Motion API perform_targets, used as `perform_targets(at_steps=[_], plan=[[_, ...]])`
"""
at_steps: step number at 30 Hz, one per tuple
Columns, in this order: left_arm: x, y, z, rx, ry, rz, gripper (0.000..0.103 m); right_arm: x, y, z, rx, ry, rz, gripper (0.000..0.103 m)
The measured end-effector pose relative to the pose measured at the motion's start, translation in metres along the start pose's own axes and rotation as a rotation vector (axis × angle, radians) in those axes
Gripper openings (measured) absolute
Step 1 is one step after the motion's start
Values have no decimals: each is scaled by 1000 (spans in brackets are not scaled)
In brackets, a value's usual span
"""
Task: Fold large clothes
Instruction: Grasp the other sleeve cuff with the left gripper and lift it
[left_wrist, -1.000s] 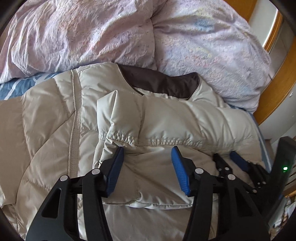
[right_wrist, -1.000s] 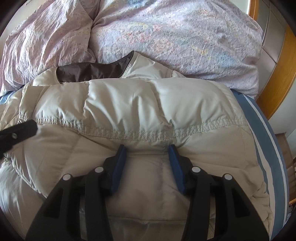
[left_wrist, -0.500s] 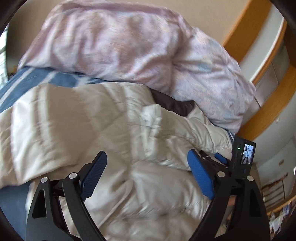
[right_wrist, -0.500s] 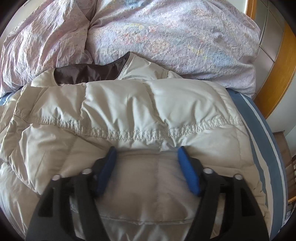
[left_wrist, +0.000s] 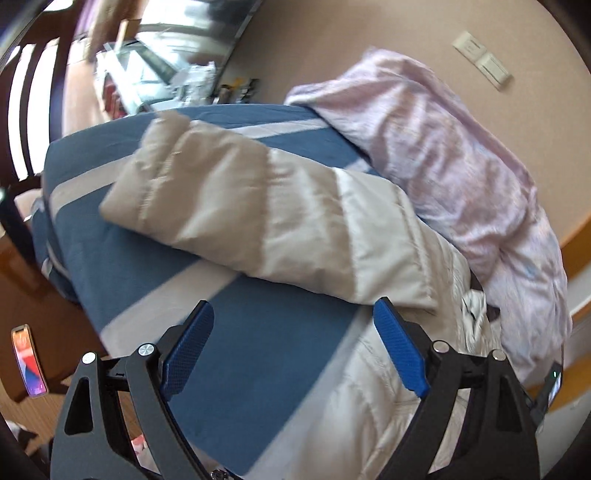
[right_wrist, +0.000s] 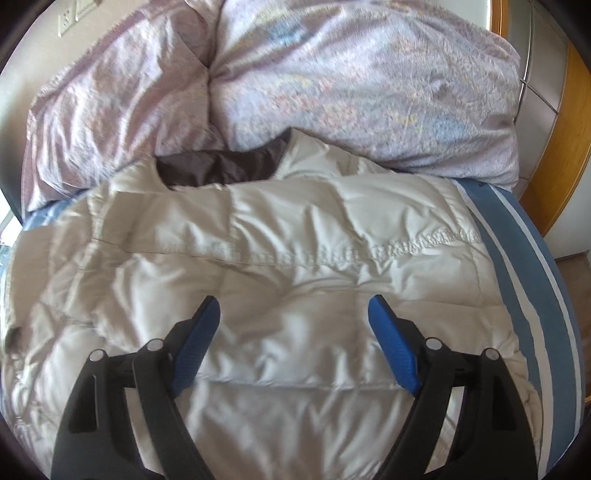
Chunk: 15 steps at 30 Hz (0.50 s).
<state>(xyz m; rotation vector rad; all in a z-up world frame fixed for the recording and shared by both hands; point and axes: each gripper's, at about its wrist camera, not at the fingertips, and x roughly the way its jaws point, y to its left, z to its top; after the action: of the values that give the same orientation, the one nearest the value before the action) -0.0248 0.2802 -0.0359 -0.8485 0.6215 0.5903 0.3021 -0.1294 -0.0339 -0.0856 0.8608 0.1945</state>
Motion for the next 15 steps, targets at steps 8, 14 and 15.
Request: perform_targets(at_steps=[8,14,15], plan=[[14,46,10,-209,-7,10,81,-23,14,2,4,-29,56,83],[13,65,23,-319,-59,-3,74,-30,20,3,1,-43,82,83],[13,69,25,-338,-66,-9,73,-30,21,3,0,-43,85,83]])
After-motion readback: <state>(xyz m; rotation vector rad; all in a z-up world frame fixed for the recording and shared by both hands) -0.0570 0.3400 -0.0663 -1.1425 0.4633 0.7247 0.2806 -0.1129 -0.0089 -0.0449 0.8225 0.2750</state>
